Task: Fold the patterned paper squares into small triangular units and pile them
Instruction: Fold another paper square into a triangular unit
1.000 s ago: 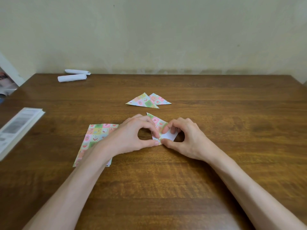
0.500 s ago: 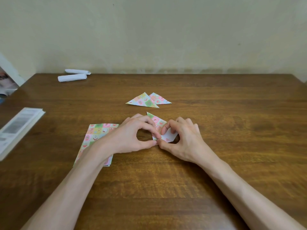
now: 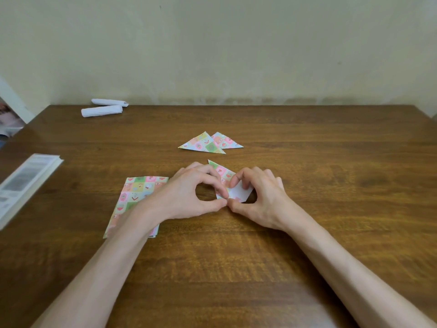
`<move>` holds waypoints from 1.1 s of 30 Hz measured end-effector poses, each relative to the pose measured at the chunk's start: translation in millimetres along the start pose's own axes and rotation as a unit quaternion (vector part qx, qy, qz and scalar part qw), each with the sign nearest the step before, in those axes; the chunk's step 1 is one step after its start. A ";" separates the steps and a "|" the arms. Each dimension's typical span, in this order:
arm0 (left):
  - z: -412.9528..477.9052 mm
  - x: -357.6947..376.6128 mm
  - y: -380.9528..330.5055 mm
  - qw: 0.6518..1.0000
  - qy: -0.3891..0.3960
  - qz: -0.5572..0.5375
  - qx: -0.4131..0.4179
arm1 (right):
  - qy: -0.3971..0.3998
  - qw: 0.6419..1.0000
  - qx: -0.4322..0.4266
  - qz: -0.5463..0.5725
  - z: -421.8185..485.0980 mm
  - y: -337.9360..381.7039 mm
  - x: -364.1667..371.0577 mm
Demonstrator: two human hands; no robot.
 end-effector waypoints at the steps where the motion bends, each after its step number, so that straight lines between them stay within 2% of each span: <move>1: 0.7 0.6 -0.4 1.000 -0.005 0.000 0.001 | 0.007 1.000 0.003 0.006 0.3 -0.8 -1.5; 4: 1.2 1.3 0.8 1.000 -0.002 0.002 -0.001 | 0.028 0.999 0.009 0.028 1.0 -3.5 -5.6; 8: 1.4 2.1 1.0 1.000 -0.014 0.001 -0.004 | 0.040 0.999 0.002 -0.002 1.4 -2.3 -3.6; 12: 3.3 3.4 1.4 1.000 -0.013 0.003 -0.010 | 0.065 0.997 0.012 0.047 3.1 -6.0 -9.9; 16: 4.3 3.1 2.0 1.000 -0.004 0.005 -0.014 | 0.077 0.996 0.015 0.051 4.6 -7.0 -9.2; 19: 4.7 3.3 2.7 1.000 -0.001 0.004 -0.014 | 0.072 0.992 0.019 0.104 5.7 -10.3 -11.2; 22: 4.8 3.8 2.4 1.000 0.000 0.006 -0.010 | 0.077 0.991 0.023 0.103 6.2 -11.2 -10.7; 30: 1.3 1.9 -0.8 0.999 -0.001 0.045 -0.008 | 0.045 0.993 -0.012 0.108 4.4 -15.0 -11.0; 33: 0.1 0.2 -1.6 0.996 -0.014 0.089 -0.012 | -0.010 0.991 -0.024 0.130 4.2 -21.2 -17.7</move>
Point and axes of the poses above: each hand's wrist, its own z-axis towards the middle knuckle, its own x-axis out of the palm, y = z × x, the point moved 4 cm from there along z, towards the middle knuckle
